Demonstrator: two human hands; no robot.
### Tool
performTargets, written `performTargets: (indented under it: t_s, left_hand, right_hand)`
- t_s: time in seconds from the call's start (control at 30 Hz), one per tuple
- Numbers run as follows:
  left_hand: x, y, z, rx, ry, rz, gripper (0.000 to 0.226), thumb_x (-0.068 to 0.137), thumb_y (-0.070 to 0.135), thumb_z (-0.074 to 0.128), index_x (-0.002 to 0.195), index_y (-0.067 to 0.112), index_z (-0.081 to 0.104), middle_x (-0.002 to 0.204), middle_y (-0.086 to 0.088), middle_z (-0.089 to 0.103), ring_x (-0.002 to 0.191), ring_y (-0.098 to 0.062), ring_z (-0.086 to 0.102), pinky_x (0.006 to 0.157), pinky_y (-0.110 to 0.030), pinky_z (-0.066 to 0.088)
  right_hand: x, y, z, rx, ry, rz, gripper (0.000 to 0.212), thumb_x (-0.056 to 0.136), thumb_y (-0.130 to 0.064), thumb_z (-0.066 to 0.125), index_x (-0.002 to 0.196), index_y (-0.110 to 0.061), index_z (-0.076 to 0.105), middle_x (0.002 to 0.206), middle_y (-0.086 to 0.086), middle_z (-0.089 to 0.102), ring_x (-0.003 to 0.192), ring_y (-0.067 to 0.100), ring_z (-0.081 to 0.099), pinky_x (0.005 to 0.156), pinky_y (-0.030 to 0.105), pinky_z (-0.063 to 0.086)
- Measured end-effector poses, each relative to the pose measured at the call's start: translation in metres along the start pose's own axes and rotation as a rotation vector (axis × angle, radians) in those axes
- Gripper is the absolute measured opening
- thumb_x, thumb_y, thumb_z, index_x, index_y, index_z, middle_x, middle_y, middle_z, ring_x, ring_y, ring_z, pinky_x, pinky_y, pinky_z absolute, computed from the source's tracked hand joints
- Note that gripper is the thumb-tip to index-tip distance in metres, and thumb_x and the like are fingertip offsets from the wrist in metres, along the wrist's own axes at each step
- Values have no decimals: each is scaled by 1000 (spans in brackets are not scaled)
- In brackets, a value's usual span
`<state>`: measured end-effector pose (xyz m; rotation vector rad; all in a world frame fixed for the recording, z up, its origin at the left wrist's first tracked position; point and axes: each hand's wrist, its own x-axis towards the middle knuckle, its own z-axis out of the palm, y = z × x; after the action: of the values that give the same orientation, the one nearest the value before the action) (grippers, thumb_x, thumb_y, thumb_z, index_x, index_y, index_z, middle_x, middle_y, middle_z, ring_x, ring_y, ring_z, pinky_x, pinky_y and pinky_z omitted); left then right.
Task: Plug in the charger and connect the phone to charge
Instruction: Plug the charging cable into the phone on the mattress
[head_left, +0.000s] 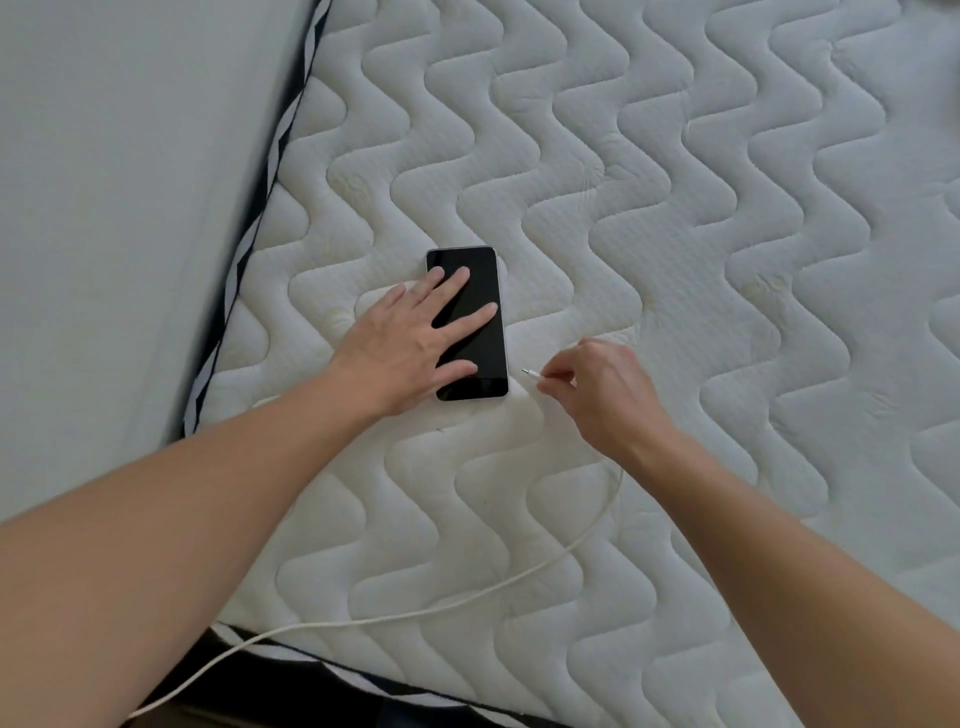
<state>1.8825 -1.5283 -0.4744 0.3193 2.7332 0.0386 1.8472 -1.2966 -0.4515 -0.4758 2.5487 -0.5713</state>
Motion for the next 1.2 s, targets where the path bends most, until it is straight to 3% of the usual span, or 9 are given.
performTargets:
  t_s: [0.17, 0.27, 0.4, 0.6, 0.93, 1.07, 1.2]
  left_hand:
    - [1, 0, 3, -17, -15, -15, 69, 90, 65, 13, 153, 45, -4, 167, -2, -7, 153, -24, -2, 123, -42, 10]
    - [0, 1, 4, -11, -18, -9, 67, 92, 64, 15, 153, 44, -6, 167, -3, -9, 153, -24, -3, 123, -42, 10]
    - [1, 1, 4, -24, -28, -18, 66, 93, 64, 17, 153, 45, -6, 167, -2, -9, 153, -24, -4, 124, -44, 11]
    - [4, 1, 1, -66, -51, -20, 66, 98, 61, 30, 154, 44, 0, 167, -1, -8, 153, -24, -4, 124, -45, 9]
    - [3, 2, 2, -78, -36, -27, 65, 98, 61, 28, 154, 44, -2, 167, 0, -10, 153, -24, -5, 124, -45, 9]
    - [2, 3, 4, -76, -30, -31, 65, 98, 61, 27, 154, 44, -2, 167, 0, -11, 153, -24, -6, 124, -46, 9]
    - [3, 2, 5, -89, -37, -28, 65, 98, 61, 26, 154, 44, -3, 167, 0, -12, 153, -23, -8, 124, -46, 8]
  right_hand:
    - [-18, -10, 16, 117, -118, 68, 11, 87, -24, 74, 92, -16, 74, 86, 0, 69, 81, 18, 63, 72, 34, 54]
    - [-32, -23, 33, 225, -133, 149, 10, 86, -27, 74, 88, -17, 73, 77, -5, 67, 71, 12, 60, 65, 28, 53]
    - [-40, -40, 58, 321, -33, 226, 9, 84, -25, 73, 82, -16, 72, 71, -9, 63, 72, 14, 62, 68, 34, 56]
    - [-36, -60, 74, 407, 129, 348, 7, 82, -20, 70, 78, -14, 69, 75, -4, 68, 75, 14, 64, 71, 31, 53]
    - [-38, -65, 85, 481, 212, 448, 12, 84, -27, 68, 78, -16, 68, 75, -5, 68, 72, 10, 64, 71, 30, 54]
    - [-38, -69, 87, 438, 231, 460, 16, 86, -32, 67, 81, -17, 68, 78, -6, 69, 74, 11, 64, 69, 31, 53]
    - [-40, -68, 87, 178, 190, 418, 28, 90, -44, 59, 79, -20, 69, 83, -7, 71, 85, 18, 62, 71, 39, 54]
